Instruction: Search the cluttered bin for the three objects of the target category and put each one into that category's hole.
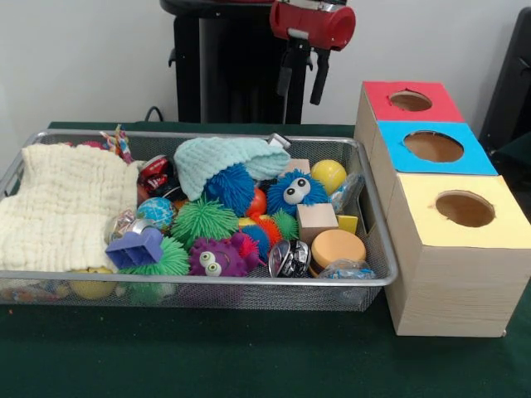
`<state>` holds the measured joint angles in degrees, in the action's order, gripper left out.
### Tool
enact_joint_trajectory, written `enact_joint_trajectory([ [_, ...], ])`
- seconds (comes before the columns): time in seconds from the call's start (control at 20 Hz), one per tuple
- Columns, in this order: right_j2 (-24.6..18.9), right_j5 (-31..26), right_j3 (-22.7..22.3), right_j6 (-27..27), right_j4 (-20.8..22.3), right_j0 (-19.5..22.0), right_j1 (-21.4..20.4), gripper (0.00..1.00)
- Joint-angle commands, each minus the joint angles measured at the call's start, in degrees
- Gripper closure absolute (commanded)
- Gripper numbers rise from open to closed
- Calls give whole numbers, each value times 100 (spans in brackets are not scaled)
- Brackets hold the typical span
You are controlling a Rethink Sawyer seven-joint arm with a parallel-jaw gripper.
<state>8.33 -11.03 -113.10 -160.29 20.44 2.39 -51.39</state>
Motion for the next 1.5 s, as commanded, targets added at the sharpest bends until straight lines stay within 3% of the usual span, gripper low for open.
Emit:
enact_joint_trajectory([
  [0.05, -1985, -1691, -365, 2558, 187, 1370, -423, 0],
  [0.35, -2278, -1882, -301, 2123, 115, 1471, -566, 0],
  [0.75, -2640, -1726, -483, 2201, 456, 2078, -729, 0],
  [0.9, -2743, -1422, -778, 2279, 726, 2511, -584, 0],
  [1.1, -2730, -888, -922, 2090, 1340, 2790, -365, 0],
  [1.5, -2959, -831, -831, 1990, 2082, 3387, -62, 0],
])
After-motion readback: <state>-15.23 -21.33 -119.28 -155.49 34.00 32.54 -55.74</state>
